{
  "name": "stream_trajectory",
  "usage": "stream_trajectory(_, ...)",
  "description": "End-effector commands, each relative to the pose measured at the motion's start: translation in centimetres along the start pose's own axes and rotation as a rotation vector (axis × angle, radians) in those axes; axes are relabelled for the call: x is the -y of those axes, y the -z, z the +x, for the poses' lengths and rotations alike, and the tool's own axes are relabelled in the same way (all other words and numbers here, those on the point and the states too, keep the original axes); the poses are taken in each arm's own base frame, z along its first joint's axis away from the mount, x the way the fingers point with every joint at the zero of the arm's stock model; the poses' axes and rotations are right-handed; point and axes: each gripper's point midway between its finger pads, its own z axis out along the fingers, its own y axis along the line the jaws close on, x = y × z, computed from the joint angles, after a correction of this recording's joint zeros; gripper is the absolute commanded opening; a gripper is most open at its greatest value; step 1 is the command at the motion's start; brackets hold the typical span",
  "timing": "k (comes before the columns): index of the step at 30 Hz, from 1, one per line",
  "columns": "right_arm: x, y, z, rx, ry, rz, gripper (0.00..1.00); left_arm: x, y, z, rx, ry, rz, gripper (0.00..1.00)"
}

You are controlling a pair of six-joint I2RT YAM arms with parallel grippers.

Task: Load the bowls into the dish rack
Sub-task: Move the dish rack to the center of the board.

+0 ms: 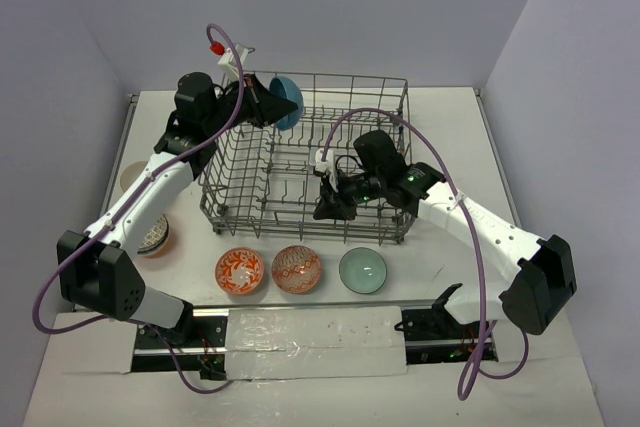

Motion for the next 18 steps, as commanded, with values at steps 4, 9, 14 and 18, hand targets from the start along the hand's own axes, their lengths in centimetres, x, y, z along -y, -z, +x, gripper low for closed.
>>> stream_trajectory(4,-2.1,0.8,-0.9,0.028,0.013,-0.089,0.0,1.7,0.5,-1.6,0.046,-0.052,0.054,0.0)
stream_trajectory(9,-2.2,0.9,-1.0,0.042,0.003,-0.076,0.16,1.8,0.4,-1.7,0.046,-0.049,0.061,0.0)
stream_trajectory(14,-1.4,0.6,-1.1,0.028,-0.019,-0.052,0.43,1.7,0.3,-1.7,0.044,-0.048,0.062,0.0)
stream_trajectory(18,-0.4,0.6,-1.8,0.045,-0.02,0.005,0.52,1.5,0.2,-1.6,0.043,-0.043,0.058,0.0)
